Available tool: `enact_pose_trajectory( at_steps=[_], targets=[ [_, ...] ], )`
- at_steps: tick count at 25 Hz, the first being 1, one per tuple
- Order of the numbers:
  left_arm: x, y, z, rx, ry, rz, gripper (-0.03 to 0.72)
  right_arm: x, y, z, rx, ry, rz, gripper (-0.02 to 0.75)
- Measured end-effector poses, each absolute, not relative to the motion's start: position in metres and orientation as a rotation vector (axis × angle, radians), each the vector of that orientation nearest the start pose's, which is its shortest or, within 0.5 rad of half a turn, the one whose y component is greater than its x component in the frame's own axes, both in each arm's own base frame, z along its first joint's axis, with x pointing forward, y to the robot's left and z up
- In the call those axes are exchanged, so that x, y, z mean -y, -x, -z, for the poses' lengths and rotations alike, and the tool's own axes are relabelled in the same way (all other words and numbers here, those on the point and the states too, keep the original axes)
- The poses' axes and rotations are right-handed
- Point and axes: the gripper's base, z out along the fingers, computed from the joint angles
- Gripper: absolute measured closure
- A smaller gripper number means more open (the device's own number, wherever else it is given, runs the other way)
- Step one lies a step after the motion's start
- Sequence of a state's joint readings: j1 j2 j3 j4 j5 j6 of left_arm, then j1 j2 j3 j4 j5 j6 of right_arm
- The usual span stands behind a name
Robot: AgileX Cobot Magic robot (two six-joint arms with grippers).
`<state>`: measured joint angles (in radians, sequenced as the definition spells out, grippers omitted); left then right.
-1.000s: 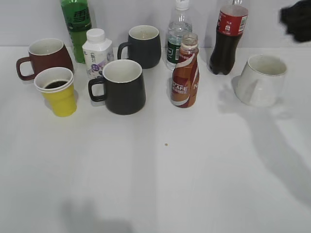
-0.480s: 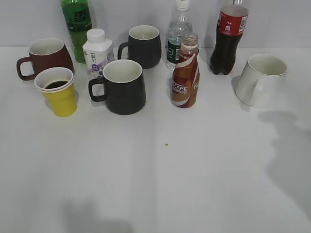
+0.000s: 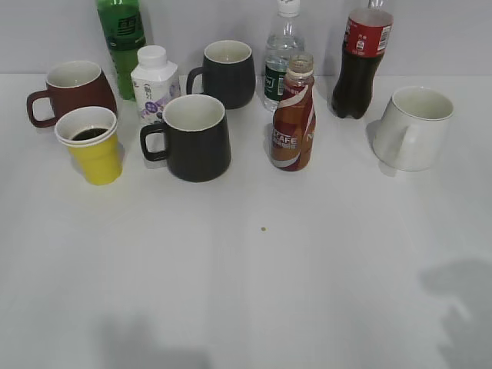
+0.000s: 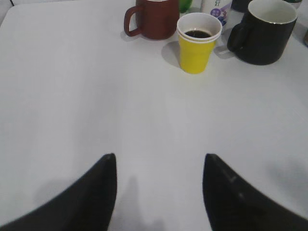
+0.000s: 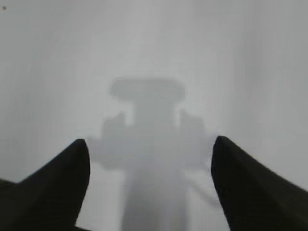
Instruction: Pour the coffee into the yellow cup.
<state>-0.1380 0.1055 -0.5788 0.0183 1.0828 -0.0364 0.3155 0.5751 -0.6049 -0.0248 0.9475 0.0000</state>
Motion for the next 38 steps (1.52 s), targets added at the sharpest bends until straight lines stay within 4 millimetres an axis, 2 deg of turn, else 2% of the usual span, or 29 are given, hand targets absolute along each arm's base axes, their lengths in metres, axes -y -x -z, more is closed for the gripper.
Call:
enact_pose_trajectory(
  at_steps=[3, 5, 9, 11, 31, 38],
  targets=[
    [0.0, -0.008, -0.284, -2.133, -0.139, 0.069, 0.25, -0.015, -0.053, -0.286, -2.288, 0.369, -0.129, 0.147],
    [0.0, -0.009, -0.283, -2.133, -0.155, 0.065, 0.25, -0.008, -0.033, -0.28, -2.21, 0.369, -0.128, 0.147],
    [0.001, -0.009, -0.283, -2.131, -0.168, 0.059, 0.251, 0.001, -0.004, -0.279, -2.038, 0.37, -0.126, 0.147],
    [0.001, -0.009, -0.283, -2.13, -0.171, 0.059, 0.251, 0.004, 0.003, -0.279, -1.99, 0.366, -0.126, 0.147],
    [0.001, -0.009, -0.283, -2.126, -0.171, 0.056, 0.27, 0.004, 0.004, -0.279, -1.988, 0.356, -0.112, 0.148],
    [-0.001, 0.002, -0.283, -2.061, -0.101, 0.021, 0.292, 0.003, 0.005, -0.279, -2.016, 0.092, 0.057, 0.148]
  ],
)
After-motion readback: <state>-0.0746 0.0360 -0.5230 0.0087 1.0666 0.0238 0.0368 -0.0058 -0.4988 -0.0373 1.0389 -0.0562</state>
